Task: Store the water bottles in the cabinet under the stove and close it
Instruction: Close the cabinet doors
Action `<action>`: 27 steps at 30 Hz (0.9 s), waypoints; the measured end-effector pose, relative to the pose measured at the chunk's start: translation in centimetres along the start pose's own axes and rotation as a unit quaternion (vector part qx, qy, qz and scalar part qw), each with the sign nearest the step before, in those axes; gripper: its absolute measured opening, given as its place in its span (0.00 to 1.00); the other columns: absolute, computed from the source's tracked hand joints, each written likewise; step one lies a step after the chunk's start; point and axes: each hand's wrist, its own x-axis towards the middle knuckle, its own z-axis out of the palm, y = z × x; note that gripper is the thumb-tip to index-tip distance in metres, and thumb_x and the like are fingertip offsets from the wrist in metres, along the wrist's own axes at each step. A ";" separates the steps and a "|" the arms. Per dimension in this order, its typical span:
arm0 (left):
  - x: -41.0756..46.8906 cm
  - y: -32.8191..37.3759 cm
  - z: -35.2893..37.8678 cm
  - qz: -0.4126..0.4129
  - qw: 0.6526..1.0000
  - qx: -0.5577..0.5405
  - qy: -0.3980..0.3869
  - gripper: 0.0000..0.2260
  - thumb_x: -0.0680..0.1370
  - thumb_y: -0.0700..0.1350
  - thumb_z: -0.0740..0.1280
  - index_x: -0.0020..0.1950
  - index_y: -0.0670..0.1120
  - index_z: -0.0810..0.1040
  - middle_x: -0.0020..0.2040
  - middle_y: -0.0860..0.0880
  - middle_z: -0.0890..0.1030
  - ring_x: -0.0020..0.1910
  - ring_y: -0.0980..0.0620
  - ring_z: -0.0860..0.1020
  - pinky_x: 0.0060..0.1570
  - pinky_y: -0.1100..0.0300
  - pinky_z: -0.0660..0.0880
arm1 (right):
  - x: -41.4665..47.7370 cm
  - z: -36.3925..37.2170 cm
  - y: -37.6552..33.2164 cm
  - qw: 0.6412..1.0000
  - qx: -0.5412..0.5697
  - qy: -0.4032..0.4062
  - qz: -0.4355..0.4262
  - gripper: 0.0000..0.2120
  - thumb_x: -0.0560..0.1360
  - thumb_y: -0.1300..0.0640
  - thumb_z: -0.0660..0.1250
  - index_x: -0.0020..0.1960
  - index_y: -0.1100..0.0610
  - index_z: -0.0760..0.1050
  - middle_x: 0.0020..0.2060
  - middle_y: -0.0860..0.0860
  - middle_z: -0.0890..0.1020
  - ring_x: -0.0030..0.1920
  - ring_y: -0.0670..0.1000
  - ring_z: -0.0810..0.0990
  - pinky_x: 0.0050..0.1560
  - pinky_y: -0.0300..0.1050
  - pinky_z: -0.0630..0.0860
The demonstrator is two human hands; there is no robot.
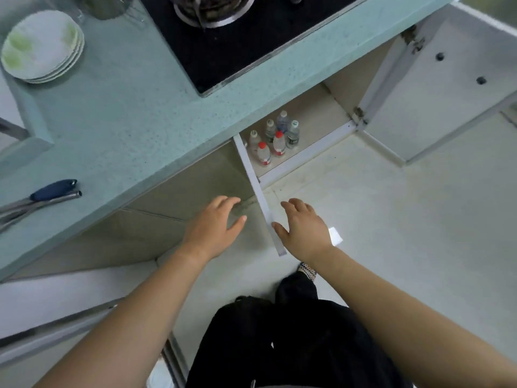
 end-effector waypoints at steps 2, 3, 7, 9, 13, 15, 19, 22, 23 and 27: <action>1.9 -0.6 -0.5 0.021 1.000 0.021 -0.009 0.20 0.78 0.54 0.60 0.68 0.50 0.68 0.68 0.49 0.70 0.52 0.45 0.76 0.52 0.53 0.72 | 0.9 0.7 -0.7 1.000 0.018 0.009 0.021 0.23 0.78 0.48 0.58 0.69 0.58 0.63 0.67 0.54 0.68 0.65 0.57 0.68 0.59 0.53 0.72; 2.8 -0.9 -0.6 0.028 0.999 0.026 -0.015 0.19 0.78 0.53 0.60 0.68 0.50 0.68 0.68 0.50 0.69 0.52 0.45 0.76 0.50 0.54 0.72 | 1.2 1.1 -1.1 0.999 0.027 0.010 0.031 0.23 0.78 0.48 0.59 0.69 0.58 0.63 0.67 0.54 0.68 0.65 0.57 0.68 0.58 0.52 0.73; 6.4 -2.3 -0.6 0.088 0.994 0.039 -0.051 0.19 0.78 0.51 0.61 0.68 0.51 0.67 0.68 0.51 0.69 0.62 0.47 0.71 0.52 0.53 0.73 | 2.0 2.6 -2.6 0.990 0.073 0.056 0.105 0.22 0.78 0.49 0.59 0.68 0.57 0.63 0.65 0.54 0.70 0.62 0.57 0.71 0.55 0.52 0.74; 7.8 -2.7 -0.7 0.124 0.989 0.044 -0.060 0.19 0.78 0.50 0.62 0.68 0.49 0.68 0.68 0.50 0.69 0.64 0.47 0.69 0.54 0.52 0.72 | 2.1 3.1 -3.2 0.983 0.090 0.085 0.137 0.22 0.77 0.49 0.60 0.68 0.57 0.64 0.65 0.53 0.71 0.62 0.57 0.71 0.54 0.52 0.75; 10.6 -3.8 -0.2 0.267 0.959 0.071 -0.065 0.17 0.76 0.48 0.66 0.64 0.47 0.73 0.64 0.48 0.72 0.64 0.46 0.69 0.59 0.48 0.72 | 1.4 5.9 -4.9 0.959 0.118 0.143 0.214 0.20 0.76 0.50 0.62 0.66 0.53 0.67 0.63 0.50 0.72 0.61 0.55 0.72 0.51 0.48 0.73; 11.9 -4.0 0.4 0.316 0.942 0.087 -0.073 0.15 0.74 0.47 0.69 0.60 0.47 0.76 0.61 0.46 0.75 0.62 0.45 0.72 0.58 0.48 0.72 | 1.1 7.4 -5.5 0.947 0.131 0.167 0.240 0.17 0.76 0.52 0.63 0.64 0.52 0.70 0.60 0.50 0.74 0.58 0.54 0.74 0.47 0.47 0.73; 14.0 -3.7 0.9 0.361 0.927 0.092 -0.052 0.10 0.71 0.46 0.72 0.51 0.47 0.80 0.53 0.46 0.77 0.54 0.44 0.74 0.51 0.50 0.73 | 1.5 8.8 -5.4 0.921 0.146 0.236 0.274 0.12 0.75 0.56 0.64 0.59 0.51 0.74 0.52 0.50 0.77 0.52 0.55 0.76 0.39 0.45 0.71; 15.0 -3.1 1.1 0.372 0.922 0.095 -0.055 0.09 0.71 0.48 0.72 0.49 0.47 0.80 0.50 0.47 0.78 0.53 0.44 0.73 0.51 0.51 0.72 | 1.5 8.9 -4.7 0.916 0.127 0.258 0.280 0.11 0.75 0.55 0.65 0.57 0.49 0.76 0.49 0.49 0.79 0.48 0.54 0.77 0.37 0.42 0.67; 15.3 -2.8 1.1 0.374 0.921 0.093 -0.057 0.10 0.71 0.49 0.73 0.49 0.48 0.80 0.49 0.48 0.78 0.52 0.45 0.73 0.51 0.51 0.72 | 1.5 8.8 -4.3 0.916 0.121 0.262 0.279 0.11 0.74 0.55 0.66 0.56 0.49 0.77 0.48 0.49 0.79 0.46 0.55 0.77 0.36 0.42 0.67; 16.4 -1.3 1.4 0.375 0.921 0.091 -0.050 0.10 0.70 0.50 0.73 0.48 0.48 0.80 0.47 0.48 0.78 0.49 0.46 0.73 0.48 0.53 0.70 | 2.1 7.4 -2.0 0.918 0.082 0.276 0.272 0.09 0.71 0.57 0.70 0.51 0.49 0.80 0.43 0.50 0.81 0.40 0.57 0.78 0.34 0.43 0.68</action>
